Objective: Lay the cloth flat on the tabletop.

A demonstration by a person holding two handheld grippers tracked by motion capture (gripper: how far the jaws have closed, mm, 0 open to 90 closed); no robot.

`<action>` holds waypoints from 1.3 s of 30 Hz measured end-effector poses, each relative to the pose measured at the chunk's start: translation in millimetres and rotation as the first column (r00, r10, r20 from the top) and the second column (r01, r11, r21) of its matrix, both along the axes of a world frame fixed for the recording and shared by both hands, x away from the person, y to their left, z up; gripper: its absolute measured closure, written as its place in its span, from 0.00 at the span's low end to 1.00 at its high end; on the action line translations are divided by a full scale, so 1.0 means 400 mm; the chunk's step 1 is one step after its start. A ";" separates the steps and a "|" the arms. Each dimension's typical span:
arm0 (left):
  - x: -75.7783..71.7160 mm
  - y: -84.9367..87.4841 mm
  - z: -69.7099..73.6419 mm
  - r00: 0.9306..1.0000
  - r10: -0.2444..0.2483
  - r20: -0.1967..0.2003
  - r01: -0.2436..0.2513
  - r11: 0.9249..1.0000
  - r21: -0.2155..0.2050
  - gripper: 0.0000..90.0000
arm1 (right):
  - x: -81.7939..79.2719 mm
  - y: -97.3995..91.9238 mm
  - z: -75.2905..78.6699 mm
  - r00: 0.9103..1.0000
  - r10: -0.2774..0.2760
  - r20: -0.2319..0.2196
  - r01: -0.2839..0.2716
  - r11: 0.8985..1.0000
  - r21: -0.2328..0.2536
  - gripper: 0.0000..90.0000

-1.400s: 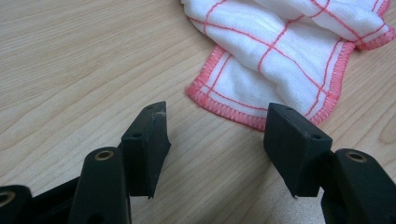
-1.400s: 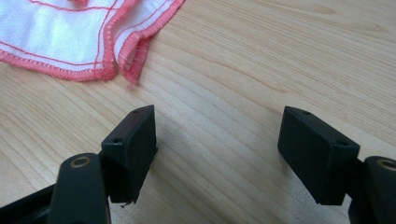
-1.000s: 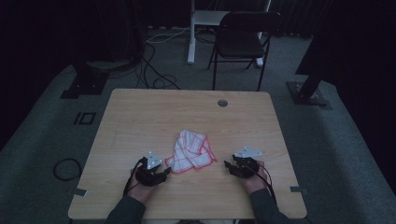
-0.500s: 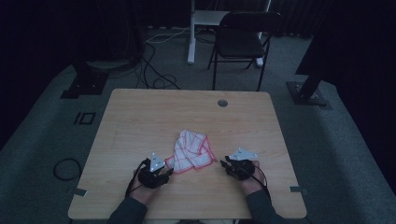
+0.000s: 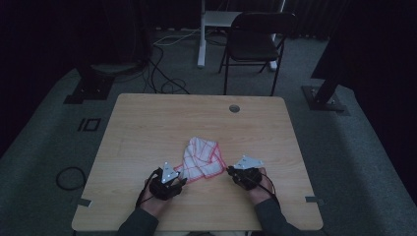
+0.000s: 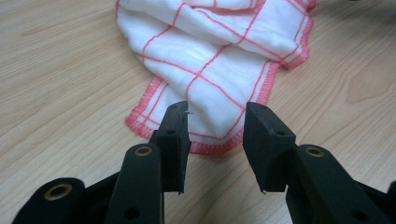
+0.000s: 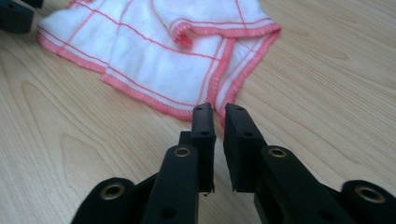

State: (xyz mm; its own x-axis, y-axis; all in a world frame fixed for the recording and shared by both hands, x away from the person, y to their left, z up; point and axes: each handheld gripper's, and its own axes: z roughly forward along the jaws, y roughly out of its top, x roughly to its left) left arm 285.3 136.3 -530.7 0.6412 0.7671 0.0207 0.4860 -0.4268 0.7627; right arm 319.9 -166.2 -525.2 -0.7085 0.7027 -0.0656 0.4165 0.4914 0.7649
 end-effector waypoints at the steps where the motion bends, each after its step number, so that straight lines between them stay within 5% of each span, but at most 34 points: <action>1: 0.000 -0.002 0.000 1.000 -0.002 -0.001 0.002 1.000 -0.005 0.69 | 0.001 0.003 0.000 1.000 0.003 -0.001 -0.003 1.000 0.000 0.94; 24: 0.002 -0.031 -0.006 0.999 -0.034 -0.010 0.034 0.999 -0.007 0.73 | 0.047 0.097 0.007 0.998 0.065 -0.005 -0.065 0.998 -0.010 0.93; 39: -0.010 -0.044 0.015 0.998 -0.056 0.018 0.056 0.998 -0.011 0.72 | 0.083 0.134 -0.002 0.997 0.069 -0.026 -0.070 0.997 -0.014 0.88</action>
